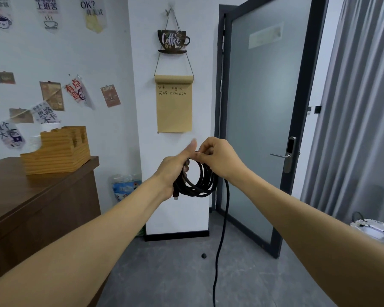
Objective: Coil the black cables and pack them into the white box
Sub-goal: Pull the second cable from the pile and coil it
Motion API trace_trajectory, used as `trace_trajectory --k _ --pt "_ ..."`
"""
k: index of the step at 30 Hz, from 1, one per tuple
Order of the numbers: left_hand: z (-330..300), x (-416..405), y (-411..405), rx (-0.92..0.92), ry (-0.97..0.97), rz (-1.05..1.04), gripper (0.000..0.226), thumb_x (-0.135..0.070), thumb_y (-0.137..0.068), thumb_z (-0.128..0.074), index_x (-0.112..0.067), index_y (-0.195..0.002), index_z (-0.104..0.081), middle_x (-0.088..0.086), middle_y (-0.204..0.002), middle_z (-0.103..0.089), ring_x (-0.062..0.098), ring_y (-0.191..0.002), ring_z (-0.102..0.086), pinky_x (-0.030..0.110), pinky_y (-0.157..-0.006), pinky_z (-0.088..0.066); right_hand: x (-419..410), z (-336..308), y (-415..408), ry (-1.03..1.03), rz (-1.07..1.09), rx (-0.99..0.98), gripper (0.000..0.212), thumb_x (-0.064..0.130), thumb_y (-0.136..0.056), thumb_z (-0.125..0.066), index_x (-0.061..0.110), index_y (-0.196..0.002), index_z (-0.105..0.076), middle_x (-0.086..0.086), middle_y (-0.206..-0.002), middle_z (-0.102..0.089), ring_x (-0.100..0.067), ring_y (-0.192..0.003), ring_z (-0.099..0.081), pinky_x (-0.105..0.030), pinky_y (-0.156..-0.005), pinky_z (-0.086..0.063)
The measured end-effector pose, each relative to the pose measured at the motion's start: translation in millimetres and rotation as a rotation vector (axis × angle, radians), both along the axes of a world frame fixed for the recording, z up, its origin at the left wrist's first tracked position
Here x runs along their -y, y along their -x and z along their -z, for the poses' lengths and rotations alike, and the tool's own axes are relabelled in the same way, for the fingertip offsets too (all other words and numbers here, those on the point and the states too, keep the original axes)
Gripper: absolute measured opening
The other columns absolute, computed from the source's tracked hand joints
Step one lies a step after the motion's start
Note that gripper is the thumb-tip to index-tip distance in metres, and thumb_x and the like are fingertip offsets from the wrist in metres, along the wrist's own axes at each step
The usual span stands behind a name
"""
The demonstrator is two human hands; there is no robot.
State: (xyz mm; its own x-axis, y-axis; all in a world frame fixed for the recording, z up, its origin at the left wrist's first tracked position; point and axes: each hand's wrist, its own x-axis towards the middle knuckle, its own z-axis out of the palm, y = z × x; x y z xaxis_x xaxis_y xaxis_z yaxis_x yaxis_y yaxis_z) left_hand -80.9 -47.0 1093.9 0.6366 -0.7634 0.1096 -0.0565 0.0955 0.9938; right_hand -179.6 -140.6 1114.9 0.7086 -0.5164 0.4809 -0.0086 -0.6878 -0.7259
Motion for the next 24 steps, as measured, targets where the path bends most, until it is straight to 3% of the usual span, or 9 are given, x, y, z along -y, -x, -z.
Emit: trace_trajectory --k 4,7,16,20,24 --pt "7.9 1.7 1.1 0.084 0.008 0.036 0.035 -0.043 -0.076 -0.070 -0.016 -0.062 -0.054 -0.003 -0.058 -0.033 0.012 -0.052 -0.030 0.025 -0.054 -0.028 8.5 -1.3 8.0 -0.080 -0.026 -0.053 0.014 0.007 -0.083 -0.064 0.012 -0.072 -0.057 0.010 -0.045 -0.055 0.000 -0.039 -0.045 -0.019 -0.048 -0.035" --pt "14.5 -0.4 -3.7 0.168 -0.024 0.088 0.031 -0.038 -0.079 -0.070 -0.017 -0.063 -0.055 -0.007 -0.047 -0.034 0.011 -0.045 -0.031 0.029 -0.053 -0.026 13.8 -3.2 15.1 -0.252 -0.182 -0.138 0.016 0.012 -0.088 -0.063 0.006 -0.076 -0.057 0.002 -0.053 -0.055 -0.006 -0.043 -0.039 -0.017 -0.041 -0.031" --pt "13.9 -17.6 -37.3 0.056 0.038 -0.082 0.027 -0.031 -0.084 -0.068 -0.015 -0.074 -0.050 -0.007 -0.050 -0.030 0.009 -0.042 -0.030 0.024 -0.050 -0.029 47.4 14.7 40.3 -0.305 -0.079 -0.149 0.019 0.016 -0.086 -0.067 0.008 -0.071 -0.058 -0.001 -0.058 -0.048 -0.010 -0.048 -0.036 -0.023 -0.050 -0.032" --pt "11.9 -21.8 -45.2 -0.023 0.101 -0.178 0.032 -0.029 -0.086 -0.067 -0.014 -0.065 -0.047 -0.002 -0.055 -0.032 0.012 -0.048 -0.031 0.024 -0.052 -0.032 53.5 22.3 41.4 -0.309 -0.031 -0.134 0.021 0.020 -0.088 -0.065 0.009 -0.071 -0.059 -0.001 -0.060 -0.049 -0.012 -0.051 -0.037 -0.025 -0.053 -0.035" --pt "7.7 -35.5 -64.8 -0.058 0.135 -0.334 0.029 -0.029 -0.085 -0.069 -0.012 -0.070 -0.051 0.002 -0.063 -0.038 0.015 -0.055 -0.038 0.027 -0.056 -0.037 64.7 37.5 49.9 -0.327 0.081 -0.134 0.021 0.018 -0.091 -0.061 0.013 -0.070 -0.059 -0.003 -0.064 -0.053 -0.012 -0.052 -0.039 -0.024 -0.053 -0.036"
